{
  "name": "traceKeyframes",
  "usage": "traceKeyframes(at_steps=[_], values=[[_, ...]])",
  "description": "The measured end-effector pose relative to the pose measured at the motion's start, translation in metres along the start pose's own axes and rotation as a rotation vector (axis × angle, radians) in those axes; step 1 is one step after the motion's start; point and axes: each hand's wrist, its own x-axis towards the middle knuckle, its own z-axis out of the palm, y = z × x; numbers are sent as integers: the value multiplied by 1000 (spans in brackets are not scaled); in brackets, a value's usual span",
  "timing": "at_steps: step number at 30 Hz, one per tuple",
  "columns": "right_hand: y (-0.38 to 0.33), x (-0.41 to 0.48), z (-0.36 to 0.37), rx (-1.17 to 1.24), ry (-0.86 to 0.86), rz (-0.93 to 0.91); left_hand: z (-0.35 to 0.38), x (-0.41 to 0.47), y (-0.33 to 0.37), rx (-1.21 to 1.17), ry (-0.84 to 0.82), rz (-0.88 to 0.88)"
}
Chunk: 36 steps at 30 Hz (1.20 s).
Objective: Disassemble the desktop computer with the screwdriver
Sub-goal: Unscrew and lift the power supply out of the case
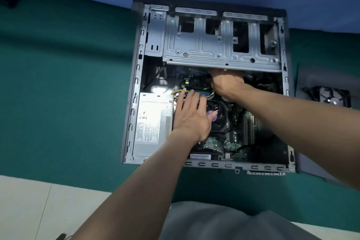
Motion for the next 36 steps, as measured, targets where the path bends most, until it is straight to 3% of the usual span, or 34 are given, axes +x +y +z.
traceKeyframes(at_steps=[10, 18, 23, 28, 36], values=[[12, 17, 3, -30, -77, -187, -2, 0, 2, -10, -20, -17], [14, 17, -1, -20, -102, -158, -2, -2, 3, -20, -10, -22], [6, 7, 8, -77, 6, -73, -3, -3, 4, -33, -24, -27], [16, 18, 3, 8, -111, -89, -4, -1, 3, -25, -18, -31], [5, 23, 1, -61, -96, -113, -1, -2, 3, -52, -5, -28]])
